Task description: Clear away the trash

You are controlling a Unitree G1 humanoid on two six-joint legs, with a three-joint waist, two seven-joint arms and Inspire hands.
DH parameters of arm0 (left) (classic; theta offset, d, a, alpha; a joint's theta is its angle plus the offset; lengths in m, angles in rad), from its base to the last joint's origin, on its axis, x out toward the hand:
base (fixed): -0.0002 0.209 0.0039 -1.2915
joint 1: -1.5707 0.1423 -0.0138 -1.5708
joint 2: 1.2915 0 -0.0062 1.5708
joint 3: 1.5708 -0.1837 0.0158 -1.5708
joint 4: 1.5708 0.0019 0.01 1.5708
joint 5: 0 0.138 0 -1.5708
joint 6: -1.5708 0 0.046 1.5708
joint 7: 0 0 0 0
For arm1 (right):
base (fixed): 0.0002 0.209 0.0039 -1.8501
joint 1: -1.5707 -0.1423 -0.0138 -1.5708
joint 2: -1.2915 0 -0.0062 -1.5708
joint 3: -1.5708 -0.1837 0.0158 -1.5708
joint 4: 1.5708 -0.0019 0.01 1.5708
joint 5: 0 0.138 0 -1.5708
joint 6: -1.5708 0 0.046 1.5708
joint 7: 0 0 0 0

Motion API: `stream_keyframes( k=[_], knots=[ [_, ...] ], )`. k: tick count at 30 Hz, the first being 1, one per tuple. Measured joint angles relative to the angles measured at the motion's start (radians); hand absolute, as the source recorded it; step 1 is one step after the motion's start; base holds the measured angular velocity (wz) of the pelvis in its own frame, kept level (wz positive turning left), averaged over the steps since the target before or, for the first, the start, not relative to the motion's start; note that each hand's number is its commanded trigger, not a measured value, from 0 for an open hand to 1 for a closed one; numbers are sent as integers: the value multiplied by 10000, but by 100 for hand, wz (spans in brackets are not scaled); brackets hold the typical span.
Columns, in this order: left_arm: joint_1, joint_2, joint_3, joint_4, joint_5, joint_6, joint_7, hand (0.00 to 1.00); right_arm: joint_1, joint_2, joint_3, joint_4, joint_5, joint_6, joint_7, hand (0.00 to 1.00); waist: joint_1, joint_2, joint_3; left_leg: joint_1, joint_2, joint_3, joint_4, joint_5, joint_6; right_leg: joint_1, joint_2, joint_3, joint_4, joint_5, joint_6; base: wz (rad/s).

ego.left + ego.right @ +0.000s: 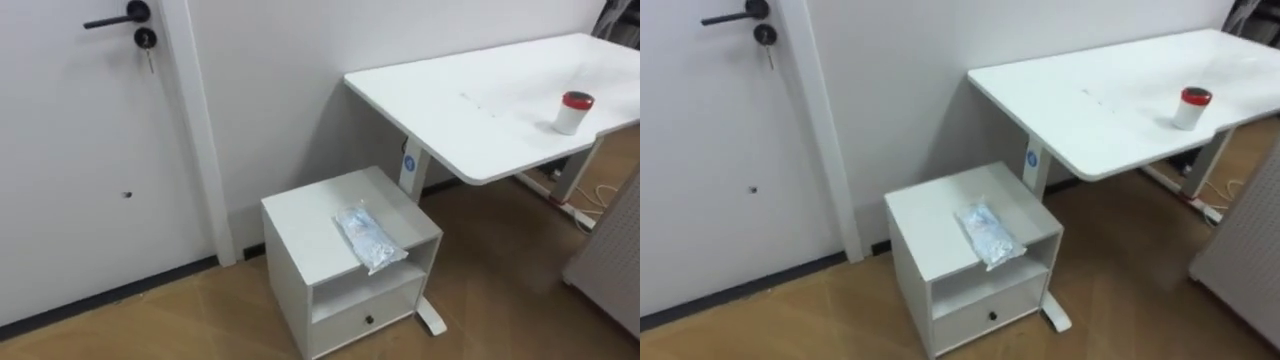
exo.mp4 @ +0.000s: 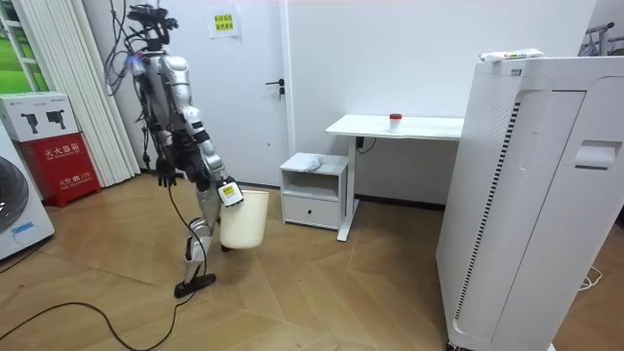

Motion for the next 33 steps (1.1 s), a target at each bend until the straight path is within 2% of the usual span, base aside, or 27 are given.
stream_keyframes(
  k=[2,3,4,5,6,7,8,9,10,11,12,13,15,16,17,19,20,21,22,23,25,26,27,28,30,32,33],
  knots=[
    [-42,-7,-25,-20,-1,-290,-1,0,48,0,27,-182,-142,52,-132,100,-67,-131,-112,56,-223,215,150,316,502,57,-258,238,-71,-178,233,-30],
    [-130,18,-18,-22,0,-437,0,0,-38,18,45,-248,-213,46,-201,100,-84,-257,-46,42,-347,406,591,109,658,183,-441,232,-142,-225,321,-32],
    [-230,25,1,-20,10,-505,0,0,-56,22,47,-280,-262,21,-214,100,-86,-298,-15,7,-349,490,848,-103,661,244,-515,245,-158,-194,376,-31],
    [-398,46,28,-76,6,-614,3,0,-56,42,81,-369,-402,-17,-280,100,-30,-324,48,-165,-235,710,1628,-589,774,459,-670,299,-153,-117,504,-30],
    [-441,80,25,-106,-50,-779,24,0,-108,50,273,-471,-519,-5,-367,100,48,-396,104,-433,-172,1013,2468,-1032,893,671,-766,556,44,-114,519,-30],
    [-486,75,-1,-110,-123,-849,24,0,-13,41,372,-584,-514,-1,-409,100,80,-391,53,-446,-186,1148,2614,-1250,800,615,-819,621,367,-151,587,-13],
    [-621,64,-50,-114,-144,-948,13,0,111,-3,412,-685,-521,22,-519,100,84,-375,-131,-136,-215,1204,2307,-1825,889,150,-951,390,1692,-296,881,12],
    [-887,118,-64,-148,-152,-993,89,0,23,45,396,-679,-516,97,-662,100,91,-545,-32,265,-472,1271,2329,-2053,999,-457,-1360,72,3529,-164,1231,18],
    [-976,129,-90,-151,-191,-1009,179,0,-49,53,379,-680,-510,102,-732,100,119,-587,-5,470,-531,1318,2312,-2187,1030,-751,-1542,-103,4361,141,1462,3],
    [-1078,127,-154,-145,-204,-1008,309,0,-151,41,270,-665,-517,66,-828,100,173,-600,1,905,-557,1323,2227,-2412,1039,-1198,-1715,-335,5662,1223,1423,-7],
    [-1257,163,-354,-143,-203,-994,463,0,-241,38,248,-660,-513,-93,-851,100,152,-402,16,1403,-505,1173,1978,-2554,1020,-1434,-1682,-455,6351,2594,1275,-6],
    [-1351,198,-474,-154,-193,-996,546,0,-249,52,264,-711,-519,-192,-854,100,160,-392,10,1650,-481,1083,1790,-2591,1005,-1552,-1686,-531,6628,2919,1217,6],
    [-1732,261,-728,-267,-190,-1047,921,0,-355,109,363,-1119,-519,-250,-847,100,203,-238,51,2213,-225,769,1158,-2613,898,-2766,-1589,-821,7379,1975,981,7],
    [-1779,247,-741,-331,-195,-1110,976,0,-396,110,392,-1201,-518,-269,-854,100,189,-165,57,2313,-116,747,1042,-2618,862,-3107,-1535,-885,7213,1683,938,10],
    [-1774,214,-810,-460,-201,-1241,1082,0,-410,113,414,-1308,-502,-344,-911,100,151,14,21,2462,82,618,856,-2617,795,-3640,-1348,-907,6357,1268,909,17],
    [-1854,215,-990,-815,-330,-1440,1133,0,-412,134,463,-1392,-466,-473,-968,100,-2,138,49,2772,234,372,502,-2589,697,-3891,-1143,-878,3933,1138,919,33],
    [-1829,239,-1197,-926,-588,-1570,1199,0,-410,158,532,-1330,-424,-555,-999,100,-99,126,39,3011,242,358,272,-2569,631,-3826,-1042,-897,2072,1436,877,34],
    [-1842,213,-1312,-1031,-567,-1657,1299,0,-427,158,665,-1263,-358,-681,-1024,100,-105,108,26,3210,267,336,215,-2648,482,-3830,-950,-858,794,2530,928,32],
    [-1832,140,-1302,-1094,-550,-1664,1324,0,-419,145,714,-1202,-337,-782,-1020,100,-151,122,-26,3278,342,292,238,-2696,401,-3785,-851,-876,656,2913,924,12],
    [-1792,66,-1288,-1177,-493,-1743,1378,0,-442,181,734,-1016,-341,-911,-1014,100,-145,220,-121,3412,427,329,133,-2656,271,-3412,-609,-905,195,3044,848,0],
    [-1755,63,-1188,-1345,-351,-1854,1544,0,-531,243,904,-971,-497,-1031,-991,100,-192,260,-28,3408,595,350,419,-2609,170,-2860,-497,-749,-455,3169,737,9],
    [-1726,42,-1119,-1590,-338,-1869,1688,0,-523,325,926,-952,-602,-1126,-920,100,-392,114,60,3132,610,183,360,-2615,-36,-2613,-543,-197,-668,3186,765,77],
    [-1810,-27,-1125,-2018,-275,-1953,1774,0,-525,337,758,-856,-597,-1211,-921,100,-650,261,13,2773,660,165,-449,-2046,68,-2652,-513,219,-637,3151,824,78],
    [-1845,-18,-1124,-2253,-208,-2012,1821,0,-523,380,685,-782,-601,-1210,-938,100,-644,187,-16,2881,642,314,-458,-1895,36,-2726,-550,271,-635,3072,950,32],
    [-2072,100,-1088,-2731,-78,-2277,2240,0,-781,313,719,-550,-649,-1255,-631,100,-320,21,25,2969,594,714,-623,-1807,48,-2796,-530,31,-803,3038,1006,-41],
    [-2423,121,-1101,-2740,-56,-2332,2431,0,-835,297,751,-601,-907,-1441,-459,100,-356,58,48,2949,583,755,-624,-1819,43,-2818,-529,-252,-915,3087,968,-30],
    [-2670,117,-1127,-2902,101,-2336,2468,0,-868,287,822,-591,-982,-1498,-441,100,-415,143,95,2901,584,763,-624,-1859,31,-2858,-529,-339,-960,3093,967,-15]
  ],
)
